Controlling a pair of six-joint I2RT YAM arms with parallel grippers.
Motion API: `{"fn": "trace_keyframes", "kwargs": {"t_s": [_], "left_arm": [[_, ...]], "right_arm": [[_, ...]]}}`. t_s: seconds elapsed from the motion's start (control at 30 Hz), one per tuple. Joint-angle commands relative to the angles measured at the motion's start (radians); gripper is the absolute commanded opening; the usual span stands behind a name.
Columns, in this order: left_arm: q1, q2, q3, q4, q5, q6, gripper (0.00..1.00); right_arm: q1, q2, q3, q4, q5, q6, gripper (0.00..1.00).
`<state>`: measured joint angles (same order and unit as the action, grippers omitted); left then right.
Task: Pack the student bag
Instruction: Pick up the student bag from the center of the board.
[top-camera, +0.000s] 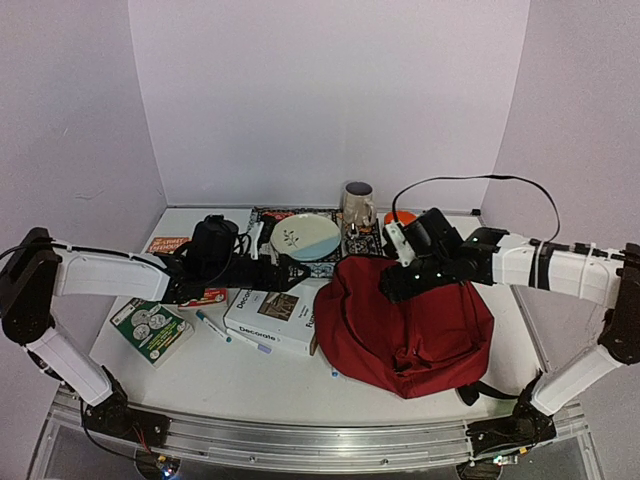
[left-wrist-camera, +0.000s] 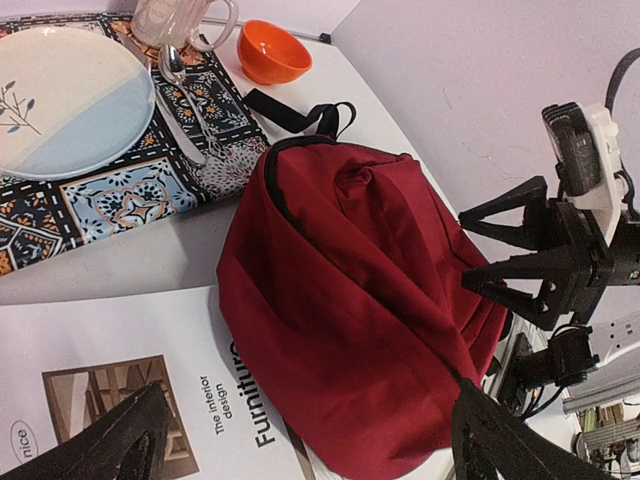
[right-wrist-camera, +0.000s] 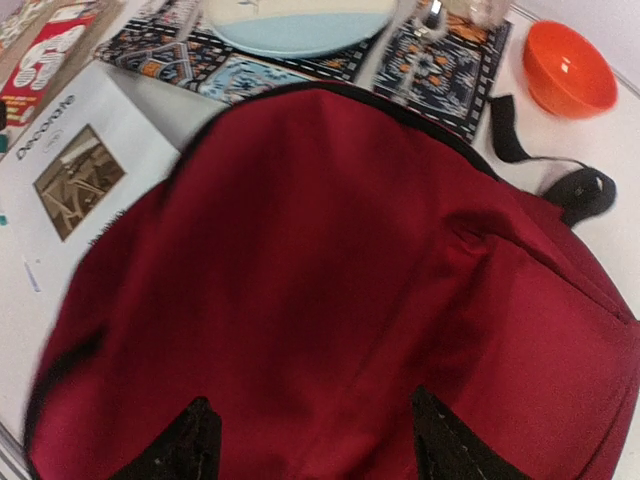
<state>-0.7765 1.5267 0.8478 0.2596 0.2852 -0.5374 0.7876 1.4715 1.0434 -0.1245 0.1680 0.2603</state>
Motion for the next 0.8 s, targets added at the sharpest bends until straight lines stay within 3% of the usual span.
{"fn": "trace_keyframes", "kwargs": {"t_s": [0.0,0.27,0.5,0.6,0.77], "left_arm": [[-0.027,0.07,0.115,0.018,0.021,0.021,0.99],[-0.064,0.198,0.225,0.017,0.045,0.018,0.99],[-0.081,0.232,0.241,0.012,0.051,0.021,0.99],[-0.081,0.214,0.224,0.012,0.035,0.025,0.99],[-0.083,0.192,0.201,0.01,0.024,0.027,0.99]], "right_arm": [[-0.056,-0.055,-0.087,-0.023,0.032,0.04,0.72],[-0.134,-0.052,-0.182,0.114,-0.056,0.052,0.76],[-0.146,0.086,-0.191,0.23,-0.049,0.063,0.64],[-0.146,0.12,-0.175,0.241,-0.045,0.05,0.48],[-0.142,0.095,-0.139,0.239,-0.094,0.017,0.02]]}}
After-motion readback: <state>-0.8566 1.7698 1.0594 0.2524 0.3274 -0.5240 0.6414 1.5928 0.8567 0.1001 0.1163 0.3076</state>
